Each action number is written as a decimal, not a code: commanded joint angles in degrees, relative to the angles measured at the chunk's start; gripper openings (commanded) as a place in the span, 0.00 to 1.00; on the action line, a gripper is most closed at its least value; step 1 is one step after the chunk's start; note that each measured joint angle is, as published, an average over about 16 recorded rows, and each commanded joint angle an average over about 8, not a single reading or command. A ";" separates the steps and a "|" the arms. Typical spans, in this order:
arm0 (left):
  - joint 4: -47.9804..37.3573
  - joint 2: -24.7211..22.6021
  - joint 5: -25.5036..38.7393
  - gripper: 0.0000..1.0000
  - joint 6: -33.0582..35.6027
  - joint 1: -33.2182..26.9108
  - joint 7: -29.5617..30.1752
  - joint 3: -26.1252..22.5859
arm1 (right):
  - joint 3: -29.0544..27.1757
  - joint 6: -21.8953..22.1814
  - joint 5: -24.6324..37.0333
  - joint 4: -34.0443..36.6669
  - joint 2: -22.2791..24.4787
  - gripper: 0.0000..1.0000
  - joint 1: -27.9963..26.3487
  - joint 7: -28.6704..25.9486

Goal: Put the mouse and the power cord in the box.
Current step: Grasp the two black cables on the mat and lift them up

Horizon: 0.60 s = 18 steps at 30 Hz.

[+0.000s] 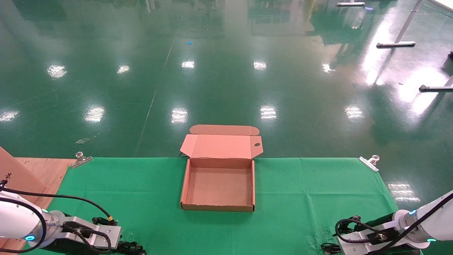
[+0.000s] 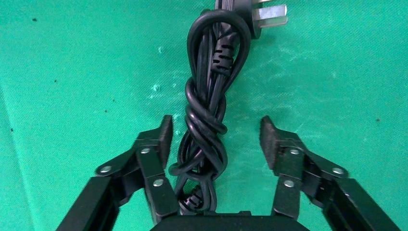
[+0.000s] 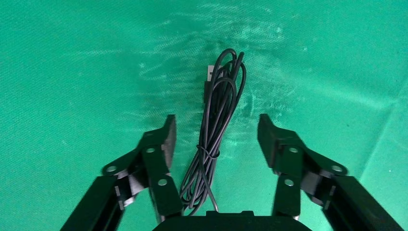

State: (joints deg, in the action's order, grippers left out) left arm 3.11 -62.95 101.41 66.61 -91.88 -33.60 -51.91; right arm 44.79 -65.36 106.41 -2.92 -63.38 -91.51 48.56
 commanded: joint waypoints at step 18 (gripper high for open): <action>-1.65 -0.50 0.05 0.00 0.02 -0.10 -1.13 -0.03 | -0.45 -0.01 -0.64 2.32 0.34 0.00 -0.24 1.45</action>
State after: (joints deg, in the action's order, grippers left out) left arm 1.51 -63.28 101.46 66.81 -92.26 -34.74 -51.94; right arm 44.29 -65.64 105.70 -0.70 -62.99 -91.98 50.02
